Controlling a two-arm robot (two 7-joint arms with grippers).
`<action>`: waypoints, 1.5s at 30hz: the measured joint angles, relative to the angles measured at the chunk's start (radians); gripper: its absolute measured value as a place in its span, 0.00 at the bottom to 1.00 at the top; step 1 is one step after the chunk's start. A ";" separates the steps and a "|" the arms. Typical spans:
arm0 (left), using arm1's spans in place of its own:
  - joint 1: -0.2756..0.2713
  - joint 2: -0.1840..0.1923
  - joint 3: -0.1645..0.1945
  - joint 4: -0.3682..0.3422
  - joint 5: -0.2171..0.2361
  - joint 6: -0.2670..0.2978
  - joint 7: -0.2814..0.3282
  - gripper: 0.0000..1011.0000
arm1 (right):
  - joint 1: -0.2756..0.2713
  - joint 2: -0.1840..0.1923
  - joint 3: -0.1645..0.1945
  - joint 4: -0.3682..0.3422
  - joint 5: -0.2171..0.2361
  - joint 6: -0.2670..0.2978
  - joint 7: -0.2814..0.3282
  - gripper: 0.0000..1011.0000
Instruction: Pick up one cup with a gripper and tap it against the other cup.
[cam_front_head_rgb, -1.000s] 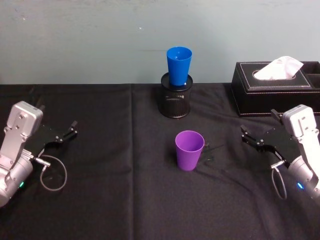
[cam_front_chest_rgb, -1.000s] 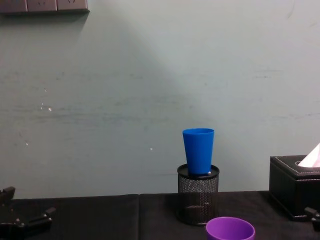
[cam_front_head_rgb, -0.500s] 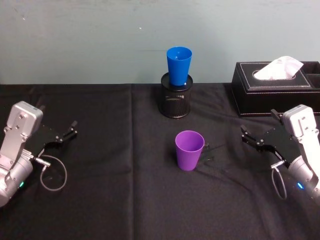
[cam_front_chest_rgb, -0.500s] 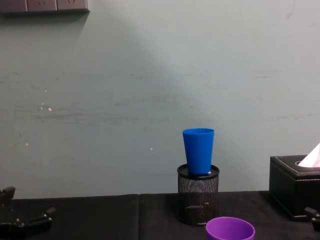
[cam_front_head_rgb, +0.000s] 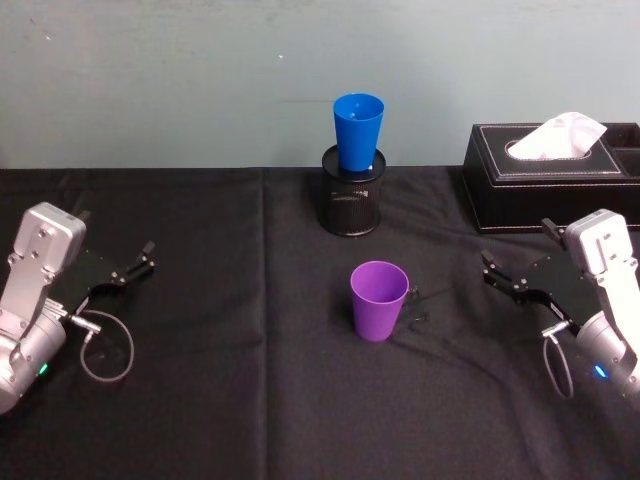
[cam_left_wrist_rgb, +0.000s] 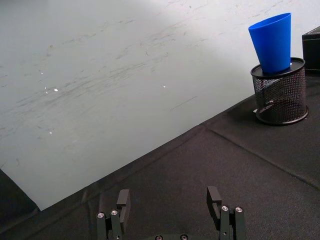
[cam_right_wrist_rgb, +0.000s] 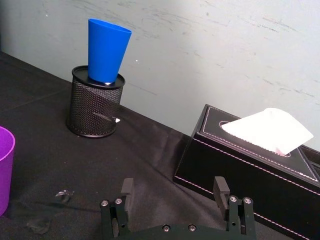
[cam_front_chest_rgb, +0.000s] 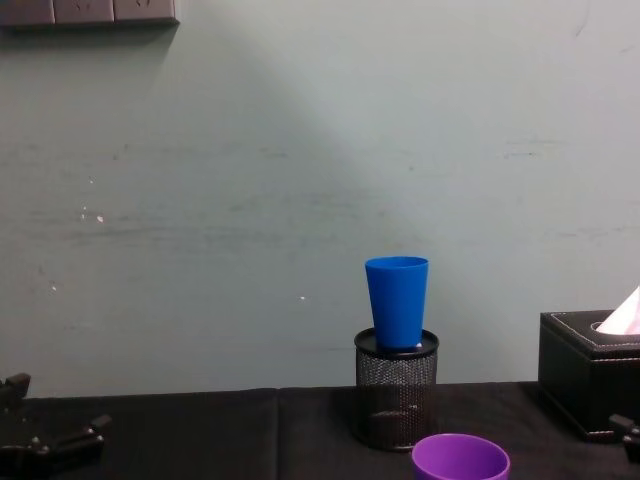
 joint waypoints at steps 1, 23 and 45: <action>0.000 0.000 0.000 0.000 0.000 0.000 0.000 0.99 | 0.000 0.000 0.000 0.000 0.000 0.000 0.000 0.99; 0.000 0.000 0.000 0.000 0.000 0.000 0.000 0.99 | -0.022 -0.010 0.028 -0.020 0.014 -0.045 0.028 0.99; 0.000 0.000 0.000 0.000 0.000 0.000 0.000 0.99 | -0.190 0.079 0.052 -0.129 0.215 -0.204 0.426 0.99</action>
